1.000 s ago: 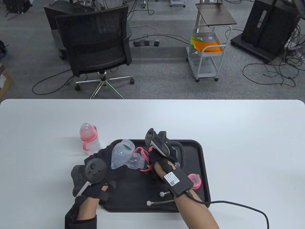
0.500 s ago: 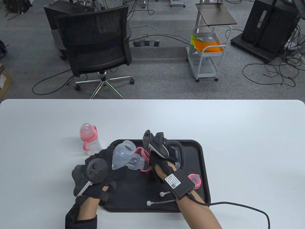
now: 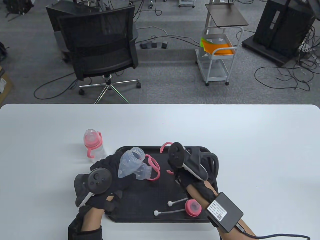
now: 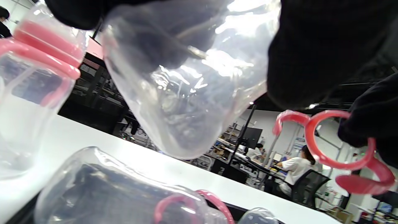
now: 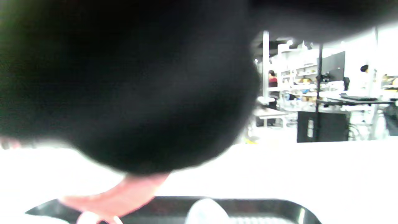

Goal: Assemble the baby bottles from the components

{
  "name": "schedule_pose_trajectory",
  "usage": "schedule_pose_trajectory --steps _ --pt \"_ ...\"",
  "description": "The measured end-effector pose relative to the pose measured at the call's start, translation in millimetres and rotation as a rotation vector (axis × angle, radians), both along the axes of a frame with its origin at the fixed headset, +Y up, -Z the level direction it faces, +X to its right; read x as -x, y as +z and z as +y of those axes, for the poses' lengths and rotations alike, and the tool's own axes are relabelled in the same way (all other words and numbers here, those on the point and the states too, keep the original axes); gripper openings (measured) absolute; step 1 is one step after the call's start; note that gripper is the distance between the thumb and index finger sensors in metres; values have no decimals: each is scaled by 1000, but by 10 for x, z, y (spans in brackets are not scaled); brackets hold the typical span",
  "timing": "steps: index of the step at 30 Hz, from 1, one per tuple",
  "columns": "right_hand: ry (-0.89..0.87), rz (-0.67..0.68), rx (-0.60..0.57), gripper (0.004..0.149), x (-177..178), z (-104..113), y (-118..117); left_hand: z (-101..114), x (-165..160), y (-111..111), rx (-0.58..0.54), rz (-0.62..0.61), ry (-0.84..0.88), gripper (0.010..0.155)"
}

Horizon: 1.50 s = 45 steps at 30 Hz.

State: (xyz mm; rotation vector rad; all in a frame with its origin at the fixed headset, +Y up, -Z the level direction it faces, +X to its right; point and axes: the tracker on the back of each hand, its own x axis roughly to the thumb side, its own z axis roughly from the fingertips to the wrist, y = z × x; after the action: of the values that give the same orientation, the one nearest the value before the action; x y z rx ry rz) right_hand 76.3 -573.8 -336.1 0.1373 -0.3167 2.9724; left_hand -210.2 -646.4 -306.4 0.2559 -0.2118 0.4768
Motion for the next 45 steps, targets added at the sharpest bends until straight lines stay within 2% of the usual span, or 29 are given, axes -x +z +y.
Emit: schedule_pose_trajectory --steps 3,5,11,14,17,21,30,36,45 --pt "-99 31 -31 50 -126 64 140 8 -30 14 -6 -28 38 99" --pt "-129 47 -46 50 -181 82 205 9 -73 20 -14 -88 39 99" --pt "-215 69 -197 49 -305 104 411 17 -232 41 -2 -204 20 99" --pt "-219 113 -300 49 -306 99 502 2 -300 41 23 -255 24 98" --pt "-175 128 -346 48 -272 132 578 -13 -342 39 41 -296 40 98" --pt "-217 176 -357 48 -217 148 645 -20 -365 40 52 -326 71 98" --pt "-182 249 -428 48 -51 163 819 -75 -358 11 88 -358 181 97" --pt "-126 262 -508 47 42 159 928 -89 -333 -5 106 -381 266 98" --pt "-75 274 -536 47 110 126 964 -92 -352 -1 114 -400 373 98"
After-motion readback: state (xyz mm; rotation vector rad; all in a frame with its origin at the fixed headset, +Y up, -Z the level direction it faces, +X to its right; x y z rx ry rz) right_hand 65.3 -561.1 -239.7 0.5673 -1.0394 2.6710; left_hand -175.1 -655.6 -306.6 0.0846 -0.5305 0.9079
